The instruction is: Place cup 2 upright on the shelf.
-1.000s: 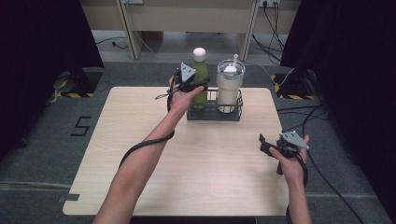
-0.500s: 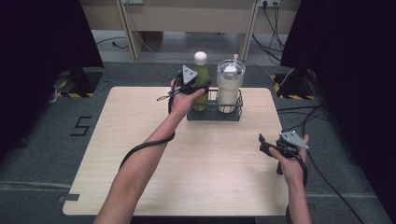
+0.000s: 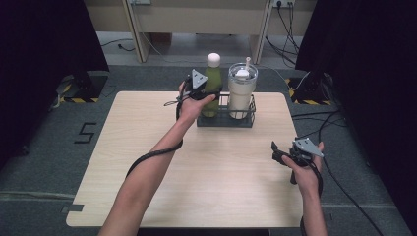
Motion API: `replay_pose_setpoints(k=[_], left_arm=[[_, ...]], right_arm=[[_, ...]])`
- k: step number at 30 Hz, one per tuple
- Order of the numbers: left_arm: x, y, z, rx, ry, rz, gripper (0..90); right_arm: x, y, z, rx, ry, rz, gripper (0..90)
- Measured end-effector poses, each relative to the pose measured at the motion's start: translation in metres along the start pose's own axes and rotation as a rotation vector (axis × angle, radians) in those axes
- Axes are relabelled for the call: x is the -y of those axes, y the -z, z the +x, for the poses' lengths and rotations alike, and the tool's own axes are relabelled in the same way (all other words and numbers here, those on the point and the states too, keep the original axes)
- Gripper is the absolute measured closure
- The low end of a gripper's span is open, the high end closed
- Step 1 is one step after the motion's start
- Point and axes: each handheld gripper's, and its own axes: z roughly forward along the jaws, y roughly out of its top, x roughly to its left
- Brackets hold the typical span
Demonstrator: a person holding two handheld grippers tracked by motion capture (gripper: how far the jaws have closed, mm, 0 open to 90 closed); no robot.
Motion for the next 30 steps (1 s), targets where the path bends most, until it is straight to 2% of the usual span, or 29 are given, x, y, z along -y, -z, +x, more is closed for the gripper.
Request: replay_pose_setpoints(k=[14,19,22,30], left_arm=[[-0.002,0.009,-0.002,-0.014,-0.026,-0.011,12.0],[-0.006,0.016,-0.002,-0.02,-0.043,-0.017,11.5],[-0.007,0.021,-0.002,-0.025,-0.031,-0.023,11.0],[-0.007,0.031,-0.002,-0.021,-0.059,-0.023,10.7]], right_arm=[[0.0,0.0,0.001,-0.001,0.001,0.002,9.6],[0.0,0.0,0.001,0.0,0.002,0.001,9.6],[0.0,0.001,0.0,0.002,0.001,0.002,9.6],[-0.001,0.001,0.002,-0.001,0.004,0.002,9.6]])
